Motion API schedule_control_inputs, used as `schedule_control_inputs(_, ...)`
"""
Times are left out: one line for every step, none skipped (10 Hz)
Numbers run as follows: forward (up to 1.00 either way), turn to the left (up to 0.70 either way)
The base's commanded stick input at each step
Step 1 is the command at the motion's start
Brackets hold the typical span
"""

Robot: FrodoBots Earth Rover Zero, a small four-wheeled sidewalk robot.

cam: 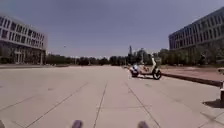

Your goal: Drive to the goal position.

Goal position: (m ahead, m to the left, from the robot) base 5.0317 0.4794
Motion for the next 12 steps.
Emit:
schedule_control_inputs(0.85, 0.0)
schedule_control_inputs(0.85, 0.0)
schedule_control_inputs(0.85, 0.0)
schedule_control_inputs(0.85, 0.0)
schedule_control_inputs(0.85, 0.0)
schedule_control_inputs(0.85, 0.0)
schedule_control_inputs(0.85, 0.0)
schedule_control_inputs(0.85, 0.0)
schedule_control_inputs(0.85, 0.0)
schedule_control_inputs(0.85, 0.0)
schedule_control_inputs(0.85, 0.0)
schedule_control_inputs(0.85, 0.0)
